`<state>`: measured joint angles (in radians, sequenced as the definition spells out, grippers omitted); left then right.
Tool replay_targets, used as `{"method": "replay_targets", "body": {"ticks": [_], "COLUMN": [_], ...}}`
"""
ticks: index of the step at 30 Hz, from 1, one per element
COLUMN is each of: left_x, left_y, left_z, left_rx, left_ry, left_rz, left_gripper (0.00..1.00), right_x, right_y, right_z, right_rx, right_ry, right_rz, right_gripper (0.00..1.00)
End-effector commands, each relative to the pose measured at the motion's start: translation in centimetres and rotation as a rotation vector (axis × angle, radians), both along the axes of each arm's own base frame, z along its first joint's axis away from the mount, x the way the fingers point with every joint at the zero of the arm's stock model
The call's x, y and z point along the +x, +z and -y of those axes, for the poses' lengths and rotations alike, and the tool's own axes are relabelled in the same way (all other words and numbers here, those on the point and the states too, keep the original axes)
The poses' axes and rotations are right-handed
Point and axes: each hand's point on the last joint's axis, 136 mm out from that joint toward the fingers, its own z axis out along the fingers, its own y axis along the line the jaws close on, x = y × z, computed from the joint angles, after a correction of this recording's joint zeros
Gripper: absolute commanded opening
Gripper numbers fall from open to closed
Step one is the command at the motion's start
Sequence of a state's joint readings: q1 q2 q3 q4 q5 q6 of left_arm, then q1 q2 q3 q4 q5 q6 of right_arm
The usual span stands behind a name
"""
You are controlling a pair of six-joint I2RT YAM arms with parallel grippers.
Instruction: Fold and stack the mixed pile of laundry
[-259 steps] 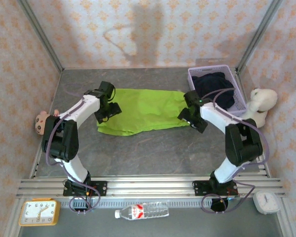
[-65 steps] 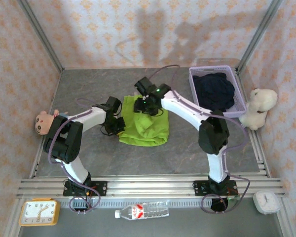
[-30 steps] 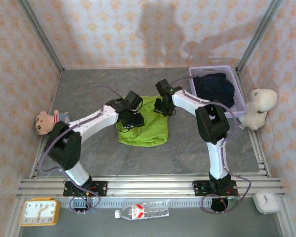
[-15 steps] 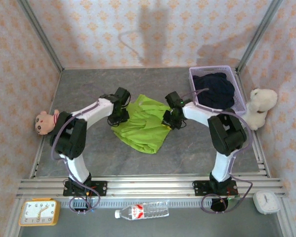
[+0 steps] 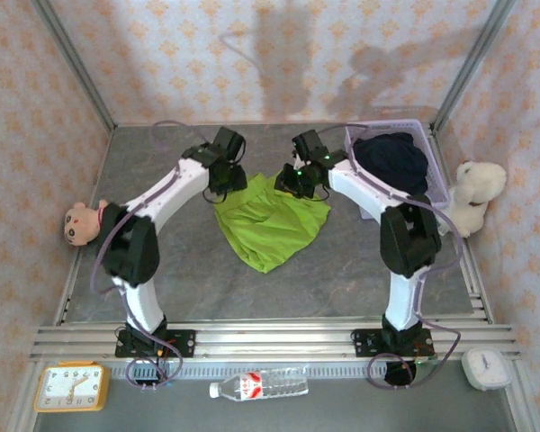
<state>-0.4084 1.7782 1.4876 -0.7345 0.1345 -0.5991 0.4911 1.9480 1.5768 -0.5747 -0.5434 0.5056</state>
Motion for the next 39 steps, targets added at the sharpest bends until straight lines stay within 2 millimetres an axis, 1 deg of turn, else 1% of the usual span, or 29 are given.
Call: {"method": "replay_targets", "body": {"ticks": [1,3,4,6,8,10,12,13,15,17,19,21,23,25,26,27,29,30,32,33,35,36,37,39], "left_x": [-4.5,-6.1,-6.9,-7.8,-8.8,-9.9,-11.4,-12.1,-13.4,-14.6,-15.2,-14.9,-13.9,-12.0,-11.3,-10.2,-8.7,-7.9,-7.0,-6.6,-6.3,-6.3,-6.4,-6.5], "left_y": [-1.3,-2.5,-3.4,-5.2,-7.3,-9.9,-12.4,-13.2,-14.4,-15.0,-15.0,-14.4,-13.5,-11.0,-10.1,-8.9,-6.9,-5.8,-4.5,-4.2,-4.3,-5.2,-5.6,-6.8], "left_z": [5.7,7.6,8.2,8.6,8.3,7.0,5.3,4.5,3.3,1.8,0.4,-0.6,-1.1,-0.6,-0.3,0.2,1.6,2.7,4.8,6.0,8.2,9.1,9.9,10.8], "left_rx": [-0.147,-0.151,-0.136,-0.097,-0.013,0.111,0.207,0.241,0.28,0.327,0.378,0.419,0.44,0.418,0.408,0.399,0.357,0.314,0.221,0.172,0.092,0.076,0.065,0.074], "left_ry": [-0.066,-0.112,-0.134,-0.176,-0.23,-0.278,-0.306,-0.31,-0.336,-0.338,-0.333,-0.318,-0.298,-0.27,-0.262,-0.251,-0.235,-0.218,-0.199,-0.186,-0.166,-0.155,-0.142,-0.115], "left_rz": [-0.043,-0.059,-0.074,-0.12,-0.168,-0.24,-0.338,-0.37,-0.417,-0.449,-0.459,-0.45,-0.429,-0.365,-0.345,-0.313,-0.267,-0.236,-0.199,-0.188,-0.19,-0.211,-0.221,-0.247], "left_gripper": [0.33,0.32,0.32,0.32,0.32,0.3,0.28,0.27,0.27,0.26,0.25,0.25,0.28,0.35,0.41,0.48,0.55,0.58,0.65,0.78,0.87,0.89,0.9,0.91], "right_x": [-0.6,-0.8,-0.9,-0.8,-0.5,-0.1,0.1,0.3,0.3,0.4,0.5,0.6,0.7,0.6,0.6,0.4,0.0,-0.1,-0.6,-0.7,-1.0,-1.1,-1.2,-1.4], "right_y": [-3.4,-4.3,-4.9,-6.1,-7.3,-8.3,-9.3,-9.7,-10.6,-11.2,-11.2,-10.3,-8.7,-6.4,-5.2,-3.9,-1.7,-0.6,0.9,1.5,2.4,2.8,3.1,3.6], "right_z": [0.8,1.2,1.8,3.2,4.8,6.3,7.6,8.1,9.1,9.8,10.3,9.9,9.0,8.4,8.3,8.4,9.2,9.8,11.2,11.9,13.2,13.9,14.6,15.6], "right_rx": [-0.042,-0.061,-0.078,-0.092,-0.09,-0.081,-0.084,-0.087,-0.106,-0.105,-0.086,-0.051,0.01,0.065,0.08,0.087,0.061,0.034,-0.026,-0.059,-0.121,-0.153,-0.181,-0.213], "right_ry": [0.037,0.046,0.038,0.001,-0.055,-0.1,-0.128,-0.133,-0.143,-0.162,-0.179,-0.172,-0.157,-0.147,-0.142,-0.141,-0.152,-0.16,-0.181,-0.191,-0.213,-0.227,-0.24,-0.264], "right_rz": [-0.09,-0.107,-0.119,-0.15,-0.184,-0.202,-0.218,-0.224,-0.24,-0.252,-0.255,-0.242,-0.221,-0.187,-0.165,-0.139,-0.087,-0.059,-0.02,0.0,0.024,0.037,0.046,0.057], "right_gripper": [0.25,0.25,0.26,0.26,0.26,0.26,0.27,0.27,0.27,0.28,0.3,0.34,0.4,0.48,0.52,0.57,0.66,0.69,0.74,0.76,0.8,0.82,0.85,0.91]}}
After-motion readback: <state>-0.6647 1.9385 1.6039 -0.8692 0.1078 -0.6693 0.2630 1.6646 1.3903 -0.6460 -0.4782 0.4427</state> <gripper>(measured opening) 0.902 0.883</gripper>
